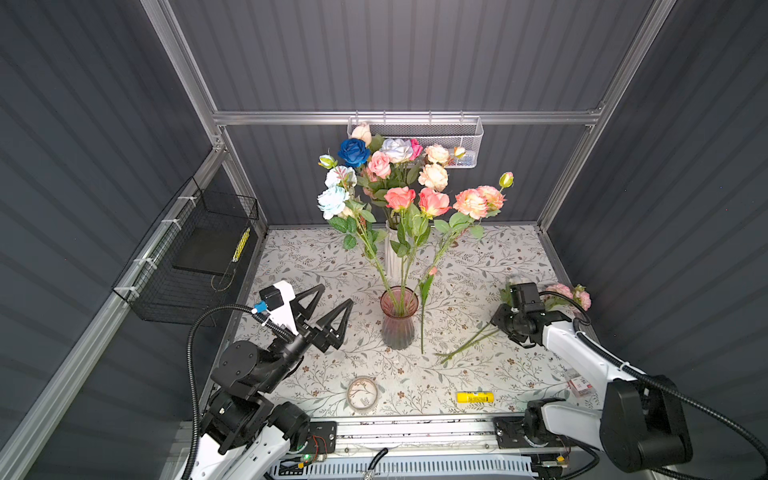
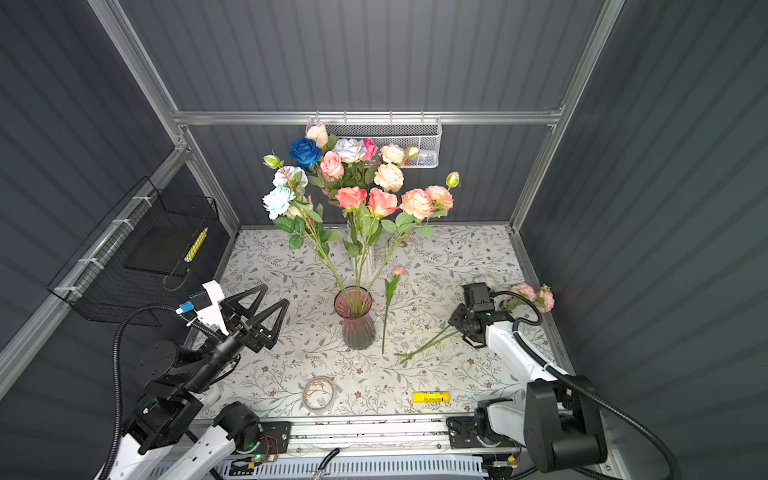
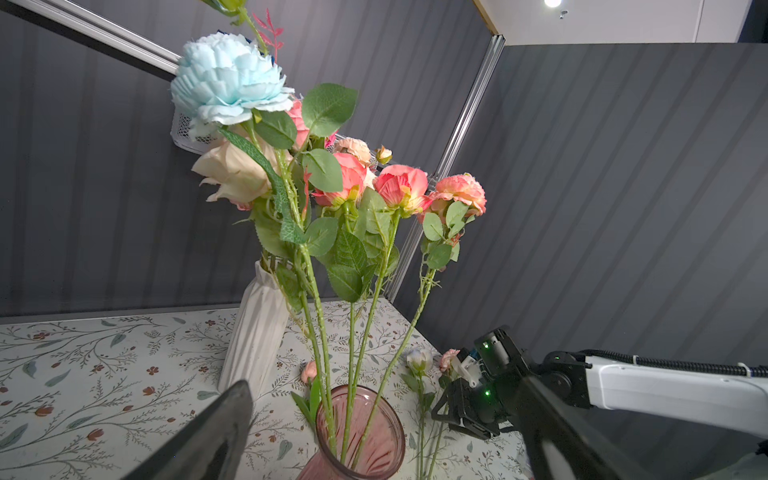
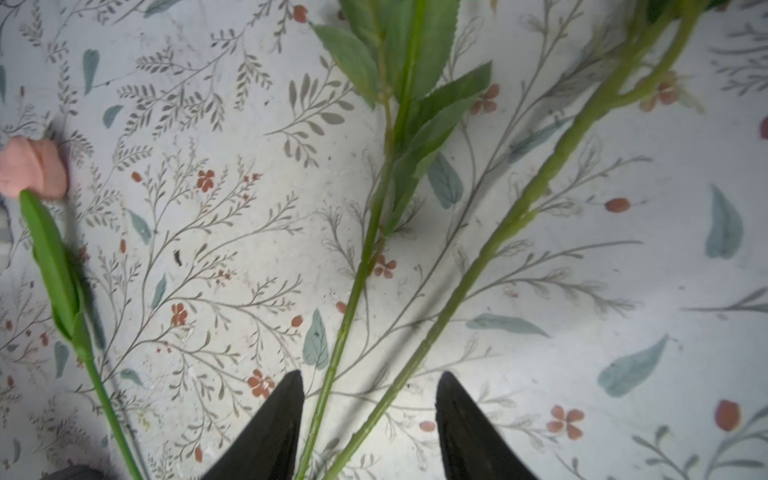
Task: Arrange the flowers into the vase
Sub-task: 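Grasp flower stems at the pile with the right gripper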
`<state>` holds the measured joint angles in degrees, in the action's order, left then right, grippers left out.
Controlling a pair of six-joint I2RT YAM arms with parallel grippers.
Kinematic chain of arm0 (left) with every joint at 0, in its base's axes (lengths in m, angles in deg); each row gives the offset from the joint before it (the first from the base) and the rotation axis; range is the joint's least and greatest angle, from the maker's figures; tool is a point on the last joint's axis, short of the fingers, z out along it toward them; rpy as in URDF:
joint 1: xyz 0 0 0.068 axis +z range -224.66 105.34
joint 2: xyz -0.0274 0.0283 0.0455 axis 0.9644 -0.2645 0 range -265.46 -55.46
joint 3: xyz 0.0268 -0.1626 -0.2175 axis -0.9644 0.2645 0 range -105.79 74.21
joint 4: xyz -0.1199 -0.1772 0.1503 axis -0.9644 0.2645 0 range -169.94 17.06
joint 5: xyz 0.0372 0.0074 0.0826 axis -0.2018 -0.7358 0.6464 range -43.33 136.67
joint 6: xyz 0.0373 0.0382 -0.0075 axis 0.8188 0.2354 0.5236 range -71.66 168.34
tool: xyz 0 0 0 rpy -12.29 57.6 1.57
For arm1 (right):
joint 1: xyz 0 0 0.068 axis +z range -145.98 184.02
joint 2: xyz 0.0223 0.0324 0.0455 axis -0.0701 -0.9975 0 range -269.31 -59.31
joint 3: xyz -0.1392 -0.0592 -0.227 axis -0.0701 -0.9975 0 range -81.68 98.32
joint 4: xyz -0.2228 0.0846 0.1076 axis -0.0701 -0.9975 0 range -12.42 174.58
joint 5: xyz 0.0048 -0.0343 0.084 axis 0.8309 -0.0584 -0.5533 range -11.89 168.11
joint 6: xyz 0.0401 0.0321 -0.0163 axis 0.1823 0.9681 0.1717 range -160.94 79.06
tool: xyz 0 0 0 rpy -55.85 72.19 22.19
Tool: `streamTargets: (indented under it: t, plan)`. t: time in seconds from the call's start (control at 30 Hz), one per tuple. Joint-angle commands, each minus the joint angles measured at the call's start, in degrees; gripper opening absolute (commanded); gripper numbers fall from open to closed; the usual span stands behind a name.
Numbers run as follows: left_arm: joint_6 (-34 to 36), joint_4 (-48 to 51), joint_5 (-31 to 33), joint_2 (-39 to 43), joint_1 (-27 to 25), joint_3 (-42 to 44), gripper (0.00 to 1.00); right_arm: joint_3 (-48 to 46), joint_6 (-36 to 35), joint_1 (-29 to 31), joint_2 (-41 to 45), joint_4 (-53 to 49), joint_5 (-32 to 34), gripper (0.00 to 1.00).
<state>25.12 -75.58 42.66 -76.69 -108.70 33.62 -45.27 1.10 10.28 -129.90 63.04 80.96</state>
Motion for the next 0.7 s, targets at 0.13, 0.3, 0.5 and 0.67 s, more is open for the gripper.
streamTargets:
  t: [0.13, 0.3, 0.5, 0.67]
  plan:
    - [-0.1, 0.8, 0.5, 2.3, 0.3, 1.2, 1.00, 1.1, 3.3, -4.5, -2.8, 1.2, 2.7, 0.54]
    - [1.0, 2.3, 1.6, 3.3, 0.3, 0.2, 1.00, 4.0, 4.5, -6.0, -8.5, 0.5, 2.6, 0.50]
    - [1.4, 2.9, 2.6, 4.1, 0.3, -0.9, 1.00, 6.0, 4.3, -6.7, -13.0, 0.5, 2.2, 0.36]
    - [2.6, 4.4, 3.9, 4.6, 0.3, -2.0, 1.00, 6.8, 4.8, -7.4, -15.2, 1.2, -1.0, 0.25]
